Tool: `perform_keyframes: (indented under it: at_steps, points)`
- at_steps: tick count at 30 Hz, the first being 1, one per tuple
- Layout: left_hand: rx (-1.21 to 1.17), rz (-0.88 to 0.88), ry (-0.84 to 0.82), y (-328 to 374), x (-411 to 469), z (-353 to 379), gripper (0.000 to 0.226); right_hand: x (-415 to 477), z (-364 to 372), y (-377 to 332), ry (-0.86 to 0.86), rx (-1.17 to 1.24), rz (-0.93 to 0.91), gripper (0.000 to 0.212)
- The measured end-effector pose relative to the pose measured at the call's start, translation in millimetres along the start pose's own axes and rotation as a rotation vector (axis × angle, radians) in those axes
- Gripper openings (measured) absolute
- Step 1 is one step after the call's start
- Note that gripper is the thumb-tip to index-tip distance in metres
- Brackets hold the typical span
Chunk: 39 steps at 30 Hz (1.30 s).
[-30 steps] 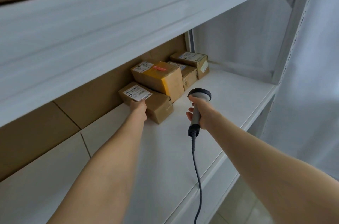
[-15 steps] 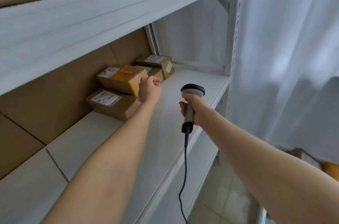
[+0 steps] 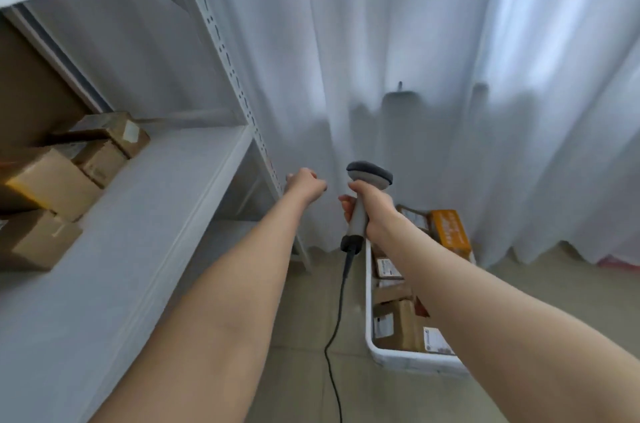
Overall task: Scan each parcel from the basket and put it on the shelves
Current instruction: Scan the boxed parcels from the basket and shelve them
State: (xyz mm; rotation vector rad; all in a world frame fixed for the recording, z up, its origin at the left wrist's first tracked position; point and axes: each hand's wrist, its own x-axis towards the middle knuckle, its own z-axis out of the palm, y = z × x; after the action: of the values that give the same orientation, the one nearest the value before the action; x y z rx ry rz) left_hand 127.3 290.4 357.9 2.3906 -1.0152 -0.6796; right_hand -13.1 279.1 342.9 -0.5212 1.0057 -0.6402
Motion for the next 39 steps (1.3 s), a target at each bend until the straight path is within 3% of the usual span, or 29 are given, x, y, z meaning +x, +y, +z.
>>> perform_keyframes:
  at_steps: [8, 14, 20, 32, 39]
  points:
    - [0.035, 0.033, -0.19, 79.9, -43.2, 149.3, 0.051, 4.6, -177.2, -26.8, 0.169, 0.147, 0.027, 0.013]
    - [0.097, 0.043, -0.311, 107.7, -36.1, 235.2, 0.051, 32.5, -258.9, -35.5, 0.34, 0.19, 0.044, 0.012]
    - [0.136, 0.032, -0.434, 131.3, 8.5, 305.9, 0.052, 84.9, -310.1, -51.2, 0.458, 0.186, 0.071, 0.016]
    - [0.082, -0.084, -0.514, 147.4, 115.8, 405.1, 0.052, 223.4, -355.2, -84.1, 0.489, 0.106, 0.159, 0.029]
    - [0.056, -0.204, -0.518, 126.5, 178.1, 488.1, 0.057, 329.8, -406.3, -71.5, 0.505, -0.006, 0.233, 0.016]
